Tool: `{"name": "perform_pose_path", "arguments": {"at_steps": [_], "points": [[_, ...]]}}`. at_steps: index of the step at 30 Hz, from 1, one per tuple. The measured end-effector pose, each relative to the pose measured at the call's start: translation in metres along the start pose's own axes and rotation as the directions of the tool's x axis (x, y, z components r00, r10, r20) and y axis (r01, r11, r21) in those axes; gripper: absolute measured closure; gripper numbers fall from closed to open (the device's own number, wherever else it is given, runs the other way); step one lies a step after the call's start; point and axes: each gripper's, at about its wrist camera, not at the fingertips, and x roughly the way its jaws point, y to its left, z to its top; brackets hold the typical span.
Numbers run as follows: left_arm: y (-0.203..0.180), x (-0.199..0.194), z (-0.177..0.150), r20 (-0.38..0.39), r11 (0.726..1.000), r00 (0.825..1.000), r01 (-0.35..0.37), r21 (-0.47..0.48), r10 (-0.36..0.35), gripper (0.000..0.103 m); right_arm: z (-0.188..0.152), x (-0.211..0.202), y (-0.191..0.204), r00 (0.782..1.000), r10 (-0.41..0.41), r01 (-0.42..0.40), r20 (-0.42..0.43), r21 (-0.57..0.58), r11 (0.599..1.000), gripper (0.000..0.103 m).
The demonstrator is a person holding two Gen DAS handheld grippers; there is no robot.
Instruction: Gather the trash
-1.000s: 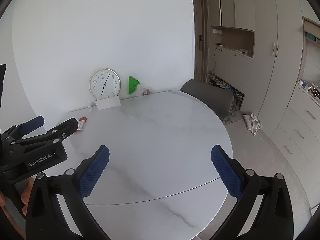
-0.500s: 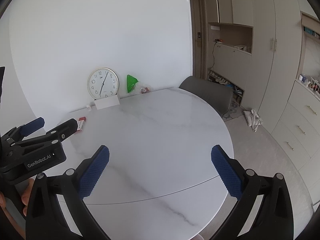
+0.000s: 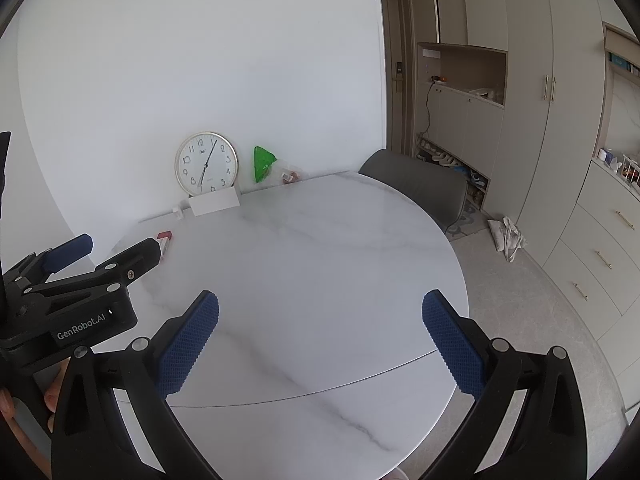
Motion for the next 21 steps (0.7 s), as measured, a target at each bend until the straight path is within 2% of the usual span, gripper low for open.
{"name": "perform_pose_path", "arguments": {"at_steps": [5,10,14,21], "points": [[0.001,0.004,-0.001,0.002,1.000,1.000,0.018,-0.010,-0.018,0.008,-0.002,0.000,0.000,1.000,-0.001,0.001,-0.004,0.002,1.000,0.002],[0.001,0.006,-0.002,0.021,1.000,1.000,0.002,-0.016,-0.002,0.008,-0.003,-0.001,0.000,1.000,-0.001,0.001,-0.005,0.001,1.000,0.002],[0.002,0.011,-0.003,-0.006,1.000,1.000,0.013,-0.022,-0.013,0.008,-0.004,0.000,-0.001,1.000,-0.003,0.003,-0.010,0.000,1.000,0.002],[0.000,0.015,-0.004,-0.026,1.000,1.000,-0.007,-0.007,0.006,0.008,-0.005,0.001,-0.002,1.000,-0.005,0.005,-0.017,-0.007,1.000,0.002]]}}
